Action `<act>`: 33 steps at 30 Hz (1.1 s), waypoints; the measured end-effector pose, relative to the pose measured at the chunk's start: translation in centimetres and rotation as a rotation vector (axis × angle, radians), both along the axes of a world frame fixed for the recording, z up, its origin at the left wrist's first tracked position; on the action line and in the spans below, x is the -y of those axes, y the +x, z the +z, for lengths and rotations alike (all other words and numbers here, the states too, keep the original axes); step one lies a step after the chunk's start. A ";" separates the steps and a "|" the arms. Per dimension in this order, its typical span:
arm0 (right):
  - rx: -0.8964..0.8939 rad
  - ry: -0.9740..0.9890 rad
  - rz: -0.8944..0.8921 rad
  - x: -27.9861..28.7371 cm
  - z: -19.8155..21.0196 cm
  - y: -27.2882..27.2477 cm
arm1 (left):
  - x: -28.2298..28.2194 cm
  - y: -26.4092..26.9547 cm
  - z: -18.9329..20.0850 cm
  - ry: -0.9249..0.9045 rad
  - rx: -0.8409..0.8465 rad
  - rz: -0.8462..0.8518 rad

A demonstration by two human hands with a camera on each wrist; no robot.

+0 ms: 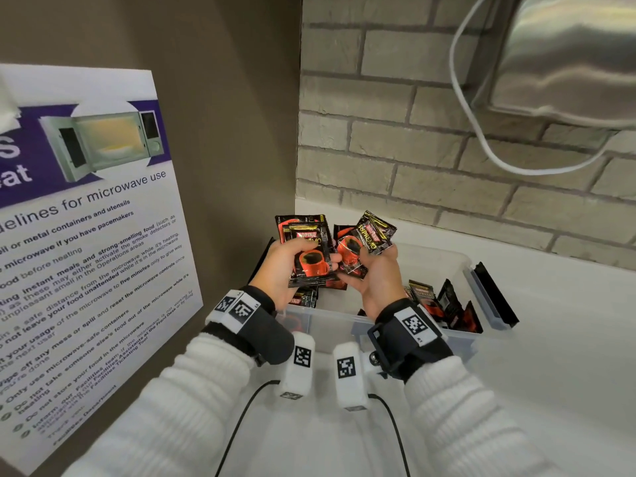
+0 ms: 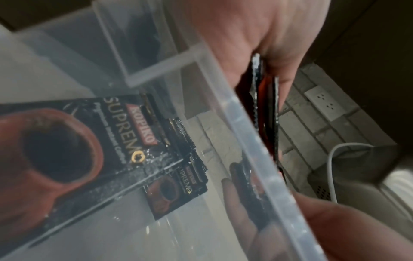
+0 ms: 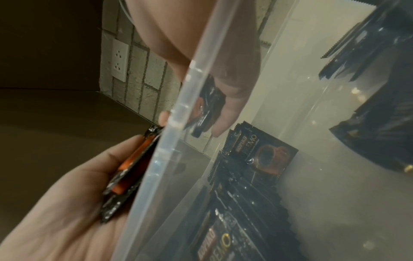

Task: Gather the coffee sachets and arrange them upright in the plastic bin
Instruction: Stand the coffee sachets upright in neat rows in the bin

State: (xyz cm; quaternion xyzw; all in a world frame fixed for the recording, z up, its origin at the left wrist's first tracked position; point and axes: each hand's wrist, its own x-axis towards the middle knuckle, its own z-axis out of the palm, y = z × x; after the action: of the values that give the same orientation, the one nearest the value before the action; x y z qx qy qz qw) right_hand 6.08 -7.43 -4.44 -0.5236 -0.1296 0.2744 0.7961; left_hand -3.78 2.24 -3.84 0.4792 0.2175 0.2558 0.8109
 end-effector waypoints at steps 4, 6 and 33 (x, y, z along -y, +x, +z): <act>0.068 -0.031 -0.011 0.1 0.1 -0.1 | -0.6 0.2 -0.6 0.041 -0.040 0.100; 0.087 -0.062 0.016 0.1 0.1 -0.3 | -0.5 0.2 -0.6 0.076 -0.050 0.122; 0.157 -0.119 0.078 -0.1 0.1 -0.4 | -0.9 -0.8 -0.1 -0.255 0.336 -0.019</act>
State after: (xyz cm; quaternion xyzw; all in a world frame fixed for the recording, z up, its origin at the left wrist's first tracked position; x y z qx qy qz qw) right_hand 5.66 -7.37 -4.32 -0.5845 -0.1954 0.2705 0.7396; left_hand -4.61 3.17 -3.93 0.3254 0.1052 0.2950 0.8922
